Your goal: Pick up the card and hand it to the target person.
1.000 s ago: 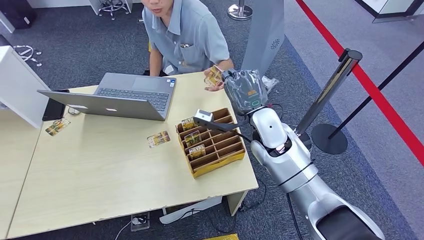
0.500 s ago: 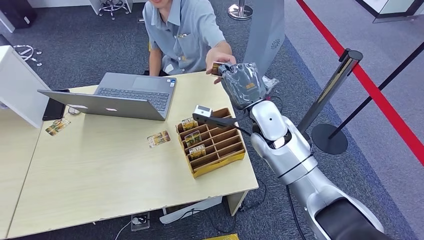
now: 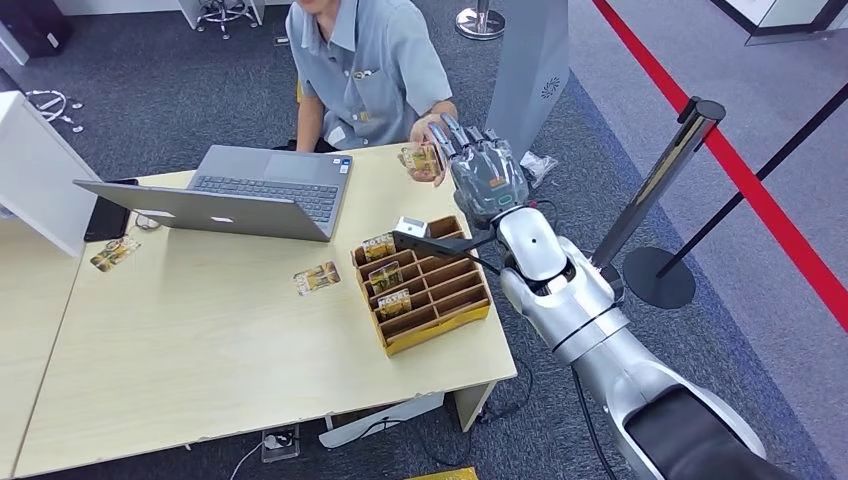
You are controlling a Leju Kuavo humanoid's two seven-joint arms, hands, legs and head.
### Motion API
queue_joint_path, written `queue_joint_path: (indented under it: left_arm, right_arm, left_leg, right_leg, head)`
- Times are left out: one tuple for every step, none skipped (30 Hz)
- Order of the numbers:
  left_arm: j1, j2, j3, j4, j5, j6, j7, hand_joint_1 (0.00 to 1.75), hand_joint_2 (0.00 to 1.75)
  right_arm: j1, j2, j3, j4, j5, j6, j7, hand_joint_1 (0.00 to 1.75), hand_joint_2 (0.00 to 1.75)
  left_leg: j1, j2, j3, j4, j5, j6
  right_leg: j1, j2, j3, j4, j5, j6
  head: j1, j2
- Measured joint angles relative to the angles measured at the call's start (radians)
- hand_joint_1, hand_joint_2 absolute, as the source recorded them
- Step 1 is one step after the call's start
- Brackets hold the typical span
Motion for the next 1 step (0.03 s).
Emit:
queue_joint_path:
  left_arm:
    - [0.000,0.000,0.000,0.000,0.000,0.000,0.000,0.00,0.00]
  right_arm:
    - [0.000,0.000,0.000,0.001,0.000,0.000,0.000,0.00,1.75]
  left_leg:
    - [0.000,0.000,0.000,0.000,0.000,0.000]
  right_leg:
    - [0.000,0.000,0.000,0.000,0.000,0.000]
  head:
    - [0.000,0.000]
